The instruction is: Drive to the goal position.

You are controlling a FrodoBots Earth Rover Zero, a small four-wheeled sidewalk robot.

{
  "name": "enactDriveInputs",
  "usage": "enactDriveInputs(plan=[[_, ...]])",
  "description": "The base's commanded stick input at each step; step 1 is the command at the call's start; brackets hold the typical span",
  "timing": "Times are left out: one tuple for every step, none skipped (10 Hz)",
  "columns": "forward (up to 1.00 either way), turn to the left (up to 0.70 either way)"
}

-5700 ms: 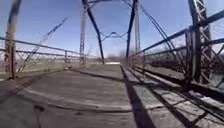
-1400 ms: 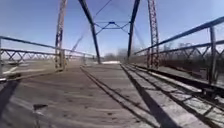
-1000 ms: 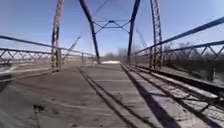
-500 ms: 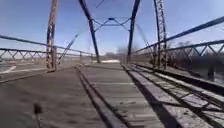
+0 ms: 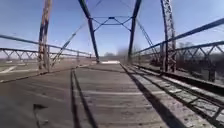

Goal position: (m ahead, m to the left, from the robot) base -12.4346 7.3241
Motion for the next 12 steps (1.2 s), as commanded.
enactDriveInputs(plan=[[0.0, 0.0], [0.0, 0.0], [0.0, 0.0], [0.62, 0.0], [1.0, 0.0], [1.0, 0.0], [1.0, 0.0], [1.0, 0.0], [1.0, 0.0], [1.0, 0.0], [1.0, 0.0], [1.0, 0.0]])
